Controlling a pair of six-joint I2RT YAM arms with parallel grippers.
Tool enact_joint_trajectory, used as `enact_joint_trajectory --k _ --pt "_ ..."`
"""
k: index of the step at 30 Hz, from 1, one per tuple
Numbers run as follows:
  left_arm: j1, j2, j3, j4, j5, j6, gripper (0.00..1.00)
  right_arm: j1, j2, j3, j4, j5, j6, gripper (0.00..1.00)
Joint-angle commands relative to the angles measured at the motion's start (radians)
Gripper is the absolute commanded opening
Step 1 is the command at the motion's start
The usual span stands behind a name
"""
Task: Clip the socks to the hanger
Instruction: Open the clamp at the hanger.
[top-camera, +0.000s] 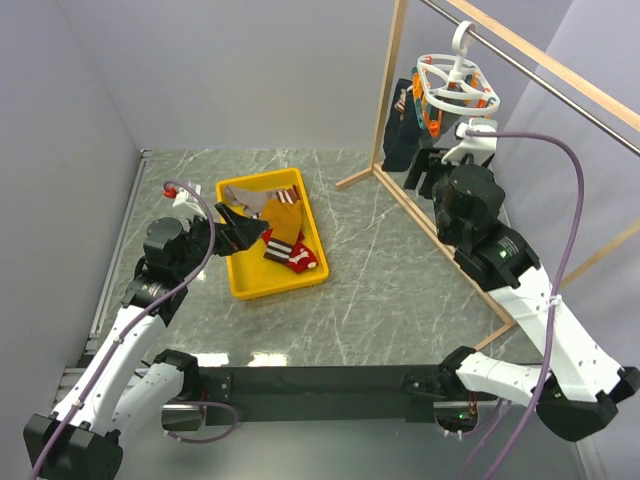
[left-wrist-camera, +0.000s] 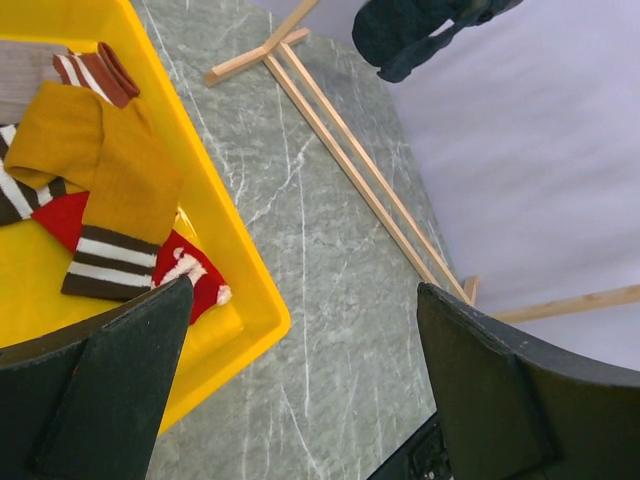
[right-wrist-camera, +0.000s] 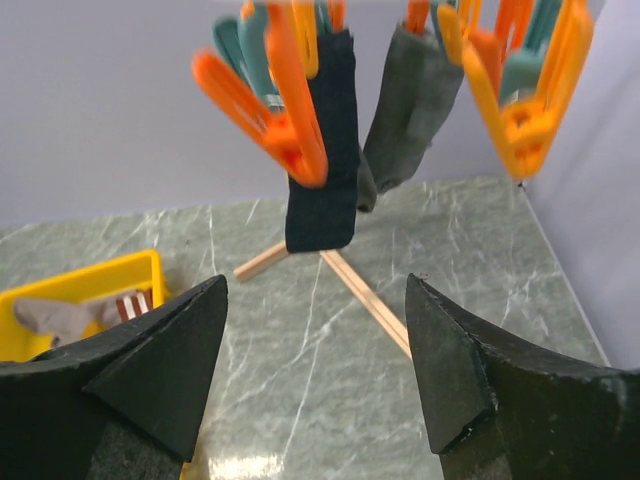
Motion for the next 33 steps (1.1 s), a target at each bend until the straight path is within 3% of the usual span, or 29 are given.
enact_joint_trajectory --k 1,7,18,29,33 --pt "-0.006 -0.014 0.039 0.047 -0.04 0.025 0.99 0.038 0.031 0.093 0.03 0.103 -0.035 0.77" --pt "-0.006 -0.026 0.048 0.013 -0.074 0.034 0.99 0.12 0.074 0.17 0.01 0.125 -0.053 0.78" --pt "-0.006 -0.049 0.076 -0.042 -0.136 0.058 0.99 0.12 0.215 0.446 -0.117 0.193 -0.046 0.79" --pt "-0.006 -0.087 0.051 -0.046 -0.123 0.043 0.99 0.101 0.285 0.495 -0.205 0.137 -0.005 0.75" --pt "-0.006 -0.112 0.061 -0.059 -0.138 0.055 0.99 0.098 0.356 0.592 -0.285 0.223 0.002 0.75"
